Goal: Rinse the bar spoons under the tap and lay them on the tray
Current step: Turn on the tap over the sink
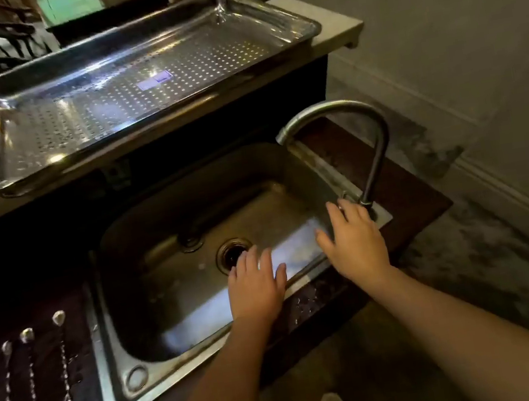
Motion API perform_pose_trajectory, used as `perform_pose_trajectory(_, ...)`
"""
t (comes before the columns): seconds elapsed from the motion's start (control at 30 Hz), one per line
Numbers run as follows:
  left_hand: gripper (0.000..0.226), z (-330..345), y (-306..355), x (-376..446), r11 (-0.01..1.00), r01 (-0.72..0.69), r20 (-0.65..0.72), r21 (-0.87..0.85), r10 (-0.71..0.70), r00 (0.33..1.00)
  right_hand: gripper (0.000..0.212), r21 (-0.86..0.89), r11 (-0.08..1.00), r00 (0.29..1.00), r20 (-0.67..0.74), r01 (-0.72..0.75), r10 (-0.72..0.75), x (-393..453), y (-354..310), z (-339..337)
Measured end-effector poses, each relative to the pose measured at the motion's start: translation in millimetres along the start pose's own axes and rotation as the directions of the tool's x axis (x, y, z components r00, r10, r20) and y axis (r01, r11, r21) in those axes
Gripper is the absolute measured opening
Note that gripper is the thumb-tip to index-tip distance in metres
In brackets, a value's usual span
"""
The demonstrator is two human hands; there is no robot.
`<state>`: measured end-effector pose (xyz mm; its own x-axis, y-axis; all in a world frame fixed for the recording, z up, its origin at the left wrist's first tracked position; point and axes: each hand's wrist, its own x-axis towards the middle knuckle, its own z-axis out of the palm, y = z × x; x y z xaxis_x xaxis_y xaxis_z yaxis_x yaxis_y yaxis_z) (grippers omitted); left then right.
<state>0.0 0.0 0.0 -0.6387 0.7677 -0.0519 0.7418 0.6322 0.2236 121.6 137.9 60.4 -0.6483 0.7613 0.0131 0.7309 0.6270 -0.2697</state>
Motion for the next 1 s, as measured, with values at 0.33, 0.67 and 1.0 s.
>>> perform_pose_trajectory(0.33,0.056,29,5,2,0.992,0.119,0.010,-0.032,-0.118,0.993,0.046,0.075,0.996,0.994,-0.093,-0.054,0.061,34,21,13)
perform_pose_trajectory(0.67,0.056,30,5,3,0.986,0.154,0.020,-0.070,-0.153,0.988,0.052,0.053,0.990,0.989,-0.060,-0.129,0.132,46,15,23)
perform_pose_trajectory(1.0,0.055,31,5,3,0.985,0.152,0.016,-0.079,-0.151,0.988,0.054,0.057,0.985,0.987,-0.017,-0.160,0.161,56,12,19)
